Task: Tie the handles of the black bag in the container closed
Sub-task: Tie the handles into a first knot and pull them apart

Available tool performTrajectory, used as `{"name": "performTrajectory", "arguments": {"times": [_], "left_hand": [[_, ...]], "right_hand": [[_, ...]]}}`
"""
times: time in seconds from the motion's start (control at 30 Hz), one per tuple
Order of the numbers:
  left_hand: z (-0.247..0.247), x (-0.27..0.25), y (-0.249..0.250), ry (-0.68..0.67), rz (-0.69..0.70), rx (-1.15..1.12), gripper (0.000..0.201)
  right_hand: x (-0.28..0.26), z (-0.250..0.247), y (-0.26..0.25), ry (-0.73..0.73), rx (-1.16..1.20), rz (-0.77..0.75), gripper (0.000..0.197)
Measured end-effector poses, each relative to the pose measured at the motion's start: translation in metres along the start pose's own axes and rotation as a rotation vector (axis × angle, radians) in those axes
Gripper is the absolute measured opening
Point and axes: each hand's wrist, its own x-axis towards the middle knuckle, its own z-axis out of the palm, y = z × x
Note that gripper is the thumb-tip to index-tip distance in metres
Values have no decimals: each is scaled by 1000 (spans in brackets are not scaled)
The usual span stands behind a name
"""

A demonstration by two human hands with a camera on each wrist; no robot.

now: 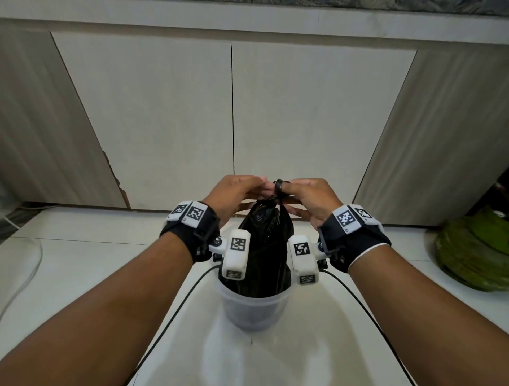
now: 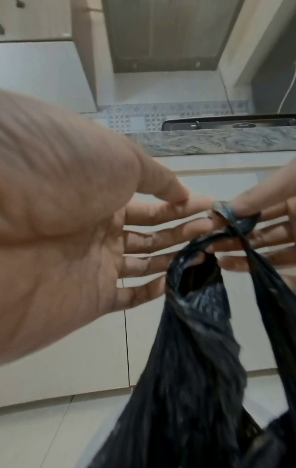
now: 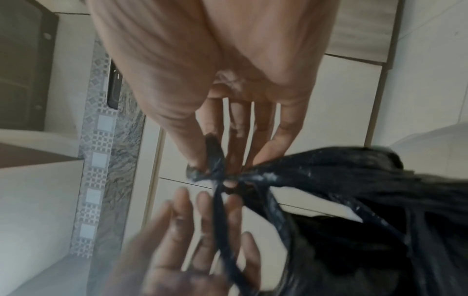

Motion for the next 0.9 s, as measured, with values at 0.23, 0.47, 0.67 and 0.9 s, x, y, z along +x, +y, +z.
{"name": "performTrajectory", "arguments": {"times": [0.23,0.47,0.67,0.9], "left_hand": [[-6,3,-3,34,-4,-11,26],[-23,4,-7,116,-180,-269,26],[-68,-3,-36,204,-334,260,35],[-132,-9,-63,313,-508,-252,49]], "right_hand": [[-8,20,-2,-48,-170,-115,13],[-9,2,-8,-140,188,2,19],[11,-45,7,65,476,131,19],[29,-114,66,235,447,233,26]]}}
